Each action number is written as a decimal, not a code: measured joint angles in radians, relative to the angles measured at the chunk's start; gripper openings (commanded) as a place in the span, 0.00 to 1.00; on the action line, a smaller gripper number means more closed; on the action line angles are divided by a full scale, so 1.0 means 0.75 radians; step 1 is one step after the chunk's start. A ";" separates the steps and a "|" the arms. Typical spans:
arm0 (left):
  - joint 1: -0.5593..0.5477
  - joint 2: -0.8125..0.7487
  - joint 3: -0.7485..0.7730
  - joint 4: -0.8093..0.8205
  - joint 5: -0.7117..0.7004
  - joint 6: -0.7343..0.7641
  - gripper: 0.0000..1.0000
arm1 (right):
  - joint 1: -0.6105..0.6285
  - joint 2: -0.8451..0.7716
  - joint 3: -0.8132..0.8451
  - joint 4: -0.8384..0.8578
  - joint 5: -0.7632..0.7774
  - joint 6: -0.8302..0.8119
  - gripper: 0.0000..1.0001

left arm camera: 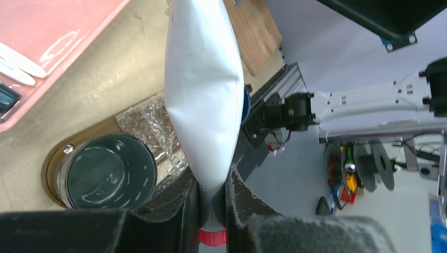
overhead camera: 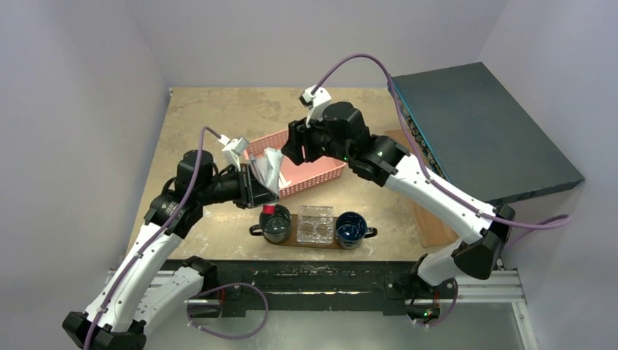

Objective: Prepare toiletry sets of a toothbrush and toothpaste on the tray

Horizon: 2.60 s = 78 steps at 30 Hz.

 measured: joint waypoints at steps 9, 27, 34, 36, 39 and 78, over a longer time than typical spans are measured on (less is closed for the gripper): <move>0.000 -0.042 0.010 -0.182 0.174 0.149 0.00 | 0.001 -0.159 -0.006 -0.089 -0.318 -0.149 0.57; -0.001 -0.077 0.013 -0.285 0.586 0.314 0.00 | 0.002 -0.321 -0.051 -0.265 -0.686 -0.214 0.71; -0.030 -0.166 0.007 -0.279 0.657 0.312 0.00 | 0.002 -0.301 -0.051 -0.275 -0.816 -0.211 0.76; -0.045 -0.202 -0.005 -0.272 0.672 0.312 0.00 | 0.002 -0.287 -0.051 -0.274 -0.868 -0.211 0.75; -0.063 -0.246 -0.014 -0.271 0.685 0.311 0.00 | 0.002 -0.250 -0.051 -0.269 -0.955 -0.204 0.74; -0.117 -0.221 -0.025 -0.357 0.640 0.382 0.27 | 0.062 -0.122 -0.122 -0.115 -1.216 -0.077 0.00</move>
